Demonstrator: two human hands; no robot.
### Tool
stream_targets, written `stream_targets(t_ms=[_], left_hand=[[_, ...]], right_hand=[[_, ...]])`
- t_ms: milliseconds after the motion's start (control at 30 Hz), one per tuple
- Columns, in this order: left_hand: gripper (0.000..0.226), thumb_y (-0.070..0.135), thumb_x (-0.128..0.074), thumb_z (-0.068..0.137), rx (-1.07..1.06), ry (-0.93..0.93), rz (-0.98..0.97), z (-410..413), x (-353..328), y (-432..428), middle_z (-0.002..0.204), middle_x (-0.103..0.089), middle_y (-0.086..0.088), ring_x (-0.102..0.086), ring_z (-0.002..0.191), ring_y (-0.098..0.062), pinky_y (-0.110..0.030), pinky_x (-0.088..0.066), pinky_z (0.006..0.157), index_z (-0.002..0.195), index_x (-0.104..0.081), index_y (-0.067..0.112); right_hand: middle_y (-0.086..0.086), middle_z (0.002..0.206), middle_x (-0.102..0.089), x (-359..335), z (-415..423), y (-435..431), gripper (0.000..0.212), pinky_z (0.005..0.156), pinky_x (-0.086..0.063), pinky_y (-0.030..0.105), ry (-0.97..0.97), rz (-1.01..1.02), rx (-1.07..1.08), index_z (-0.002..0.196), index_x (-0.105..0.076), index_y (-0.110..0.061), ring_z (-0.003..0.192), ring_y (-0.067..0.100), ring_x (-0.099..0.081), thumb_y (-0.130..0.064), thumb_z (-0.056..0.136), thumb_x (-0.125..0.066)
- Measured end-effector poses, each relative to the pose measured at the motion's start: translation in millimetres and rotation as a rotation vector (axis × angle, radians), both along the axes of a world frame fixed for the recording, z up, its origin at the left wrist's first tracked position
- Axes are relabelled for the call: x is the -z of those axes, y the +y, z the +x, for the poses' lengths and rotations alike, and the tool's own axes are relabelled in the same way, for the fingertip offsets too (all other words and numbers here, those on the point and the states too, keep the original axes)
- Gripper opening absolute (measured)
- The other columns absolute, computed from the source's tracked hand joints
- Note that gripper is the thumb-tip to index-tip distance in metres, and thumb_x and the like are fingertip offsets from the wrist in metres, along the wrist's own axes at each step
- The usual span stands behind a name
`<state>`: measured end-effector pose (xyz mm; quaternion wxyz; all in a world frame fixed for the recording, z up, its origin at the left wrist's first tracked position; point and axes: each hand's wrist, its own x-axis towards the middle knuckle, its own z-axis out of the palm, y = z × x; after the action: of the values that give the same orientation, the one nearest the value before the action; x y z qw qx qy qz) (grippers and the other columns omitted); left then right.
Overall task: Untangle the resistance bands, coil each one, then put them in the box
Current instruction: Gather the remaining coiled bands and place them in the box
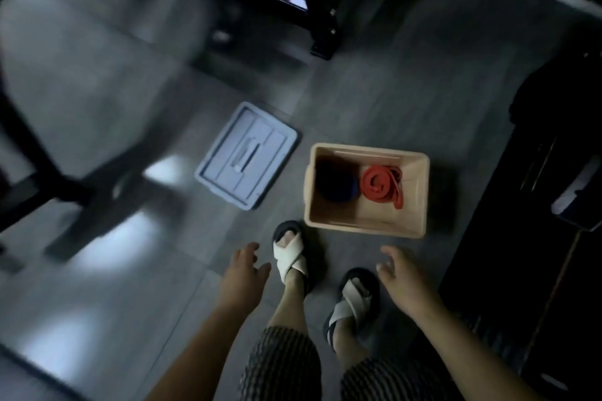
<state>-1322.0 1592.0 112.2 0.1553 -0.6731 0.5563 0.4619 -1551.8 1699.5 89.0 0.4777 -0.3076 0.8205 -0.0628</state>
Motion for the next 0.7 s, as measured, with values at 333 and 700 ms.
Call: stream_targets(t_ms=[333,700], left_hand=[[0.048,0.026,-0.053,0.093,-0.173,-0.054,0.019,218,-161,77,0.133,-0.045,-0.014,-0.053,0.114,-0.028,-0.035,-0.041,0.094,0.136,-0.038,0.010],[0.040,0.030,-0.058,0.090,-0.421,-0.136,-0.022,588,-249,86,0.119,-0.059,-0.011,-0.058,0.103,-0.022,-0.025,-0.039,0.077,0.122,-0.051,0.009]], right_hand=[[0.009,0.132,-0.048,-179,162,2,0.039,0.099,-0.042,0.034,0.027,0.031,-0.413,0.129,-0.047,-0.009,0.117,0.024,-0.052,-0.023,0.093,-0.050],[0.015,0.132,-0.050,-231,476,-95,0.037,0.097,-0.041,0.032,0.117,-0.011,-0.741,0.127,-0.048,-0.006,0.118,0.028,-0.052,-0.024,0.094,-0.049]])
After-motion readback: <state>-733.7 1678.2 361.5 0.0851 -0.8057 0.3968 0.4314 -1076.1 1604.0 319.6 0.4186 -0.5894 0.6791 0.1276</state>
